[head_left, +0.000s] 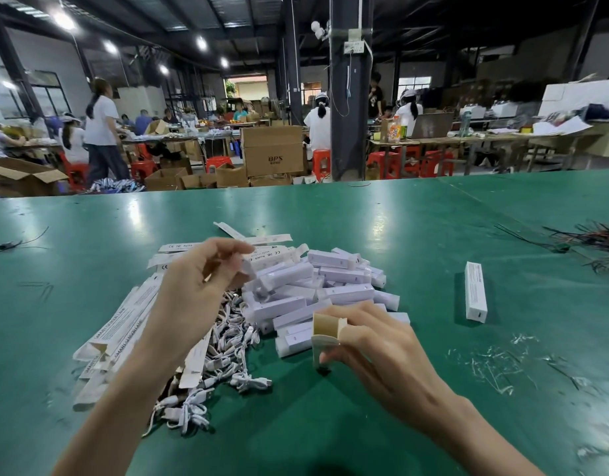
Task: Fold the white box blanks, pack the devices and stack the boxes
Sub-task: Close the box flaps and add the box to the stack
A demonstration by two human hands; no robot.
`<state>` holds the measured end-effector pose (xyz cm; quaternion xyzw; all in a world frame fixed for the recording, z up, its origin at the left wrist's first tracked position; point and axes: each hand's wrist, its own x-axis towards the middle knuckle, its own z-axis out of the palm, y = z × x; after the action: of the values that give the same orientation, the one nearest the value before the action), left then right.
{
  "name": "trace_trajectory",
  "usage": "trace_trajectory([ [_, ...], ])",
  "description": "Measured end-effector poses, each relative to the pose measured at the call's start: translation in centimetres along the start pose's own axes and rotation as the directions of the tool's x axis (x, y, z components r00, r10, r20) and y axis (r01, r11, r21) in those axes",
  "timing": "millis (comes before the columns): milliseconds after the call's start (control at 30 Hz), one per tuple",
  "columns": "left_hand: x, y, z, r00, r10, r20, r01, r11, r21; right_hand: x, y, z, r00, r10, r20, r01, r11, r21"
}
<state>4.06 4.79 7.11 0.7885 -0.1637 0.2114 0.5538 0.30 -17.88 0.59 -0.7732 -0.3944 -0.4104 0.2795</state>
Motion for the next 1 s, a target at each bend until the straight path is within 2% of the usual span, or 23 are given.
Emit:
trace_trajectory([
  [67,-1.4,3.1,0.2,0.988,0.145,0.047,-0.138,0.982,-0.132,0.1,-0.2,0.1,1.000,0.001,-0.014,-0.001,1.000,0.014],
  [167,-3.3,5.6,1.5,0.957,0.265,0.121,-0.245,0.956,-0.161,0.3,-0.4,0.3,0.997,0.047,-0.064,-0.044,0.998,0.039],
  [367,-4.6,5.3,3.1,0.924,0.352,0.147,-0.368,0.924,0.101,0.1,-0.4,0.4,0.993,0.091,-0.079,-0.088,0.995,0.038],
  [500,-4.7,5.2,3.0,0.887,0.438,0.147,-0.462,0.828,0.319,0.1,-0.5,0.3,0.994,0.063,-0.085,-0.062,0.998,0.016],
  [633,-4.6,5.0,3.0,0.868,0.440,0.229,-0.496,0.774,0.394,0.0,-0.5,0.3,0.995,0.051,-0.089,-0.049,0.999,0.015],
  [800,-4.4,4.5,2.8,0.856,0.343,0.387,-0.471,0.827,0.308,-0.1,-0.4,0.6,0.997,0.041,-0.072,-0.039,0.999,0.033],
  [1000,-3.9,4.4,2.5,0.753,0.327,0.571,-0.616,0.658,0.434,-0.3,-0.2,0.7,0.998,0.057,-0.023,-0.055,0.996,0.068],
])
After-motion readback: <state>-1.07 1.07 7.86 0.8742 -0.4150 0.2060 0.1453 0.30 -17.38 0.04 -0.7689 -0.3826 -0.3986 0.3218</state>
